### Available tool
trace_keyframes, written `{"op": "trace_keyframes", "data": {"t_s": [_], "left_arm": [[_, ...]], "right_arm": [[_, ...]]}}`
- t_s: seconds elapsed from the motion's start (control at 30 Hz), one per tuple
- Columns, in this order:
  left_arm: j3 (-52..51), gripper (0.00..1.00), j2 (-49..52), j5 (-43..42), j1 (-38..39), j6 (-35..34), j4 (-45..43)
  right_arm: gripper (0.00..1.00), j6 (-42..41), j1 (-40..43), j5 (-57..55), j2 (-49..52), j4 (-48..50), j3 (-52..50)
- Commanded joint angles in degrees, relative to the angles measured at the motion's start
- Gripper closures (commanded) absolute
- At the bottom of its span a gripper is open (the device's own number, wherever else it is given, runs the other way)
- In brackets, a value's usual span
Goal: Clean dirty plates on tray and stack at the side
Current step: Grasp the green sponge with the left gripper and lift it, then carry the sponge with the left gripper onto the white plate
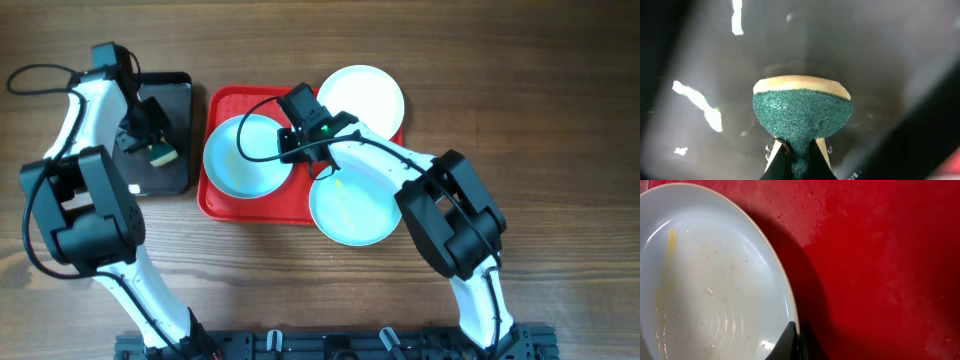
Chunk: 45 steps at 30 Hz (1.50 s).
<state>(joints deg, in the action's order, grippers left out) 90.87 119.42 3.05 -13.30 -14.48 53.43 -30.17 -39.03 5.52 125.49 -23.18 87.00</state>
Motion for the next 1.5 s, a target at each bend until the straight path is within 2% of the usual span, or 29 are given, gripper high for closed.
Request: {"op": "trace_keyframes", "data": {"t_s": [0.0,0.2,0.33,0.43,0.67,0.9,1.07,1.27,1.37,1.47], "left_arm": [[4.3,0.96,-6.9,-0.7,0.0,4.9,1.5],[4.4,0.96,-11.5,-0.8,0.1,5.6,4.3],[4.4,0.96,-11.8,-5.0,0.1,10.7,6.3],[4.3,0.96,-11.4,-5.0,0.1,12.8,6.7],[4.3,0.96,-11.3,-1.6,0.1,12.8,5.1],[4.1,0.96,-11.3,-10.3,3.2,12.7,7.1],[2.0,0.96,-10.7,-10.9,8.1,12.1,6.7],[-7.5,0.96,-10.3,-10.9,12.5,5.6,-0.3],[-14.6,0.96,-10.3,-10.9,14.6,2.0,-7.0],[-19.7,0.96,-10.3,-10.9,16.6,2.0,-12.7]], "right_arm": [[0.96,0.2,-0.2,0.5,1.5,0.0,0.7],[0.96,0.3,0.1,2.5,1.5,0.2,0.7],[0.96,1.9,0.9,6.3,1.5,0.5,0.7],[0.96,3.1,1.8,9.1,1.5,0.5,0.7],[0.96,4.7,2.6,11.6,1.5,-0.1,0.7],[0.96,4.5,3.7,14.3,1.5,-0.4,0.7],[0.96,4.5,4.9,14.5,1.5,-1.8,0.7],[0.96,2.2,4.9,12.1,1.5,-2.1,0.7],[0.96,1.5,4.9,10.8,1.5,-2.1,0.7],[0.96,1.5,4.9,10.6,1.5,-2.1,0.7]]}}
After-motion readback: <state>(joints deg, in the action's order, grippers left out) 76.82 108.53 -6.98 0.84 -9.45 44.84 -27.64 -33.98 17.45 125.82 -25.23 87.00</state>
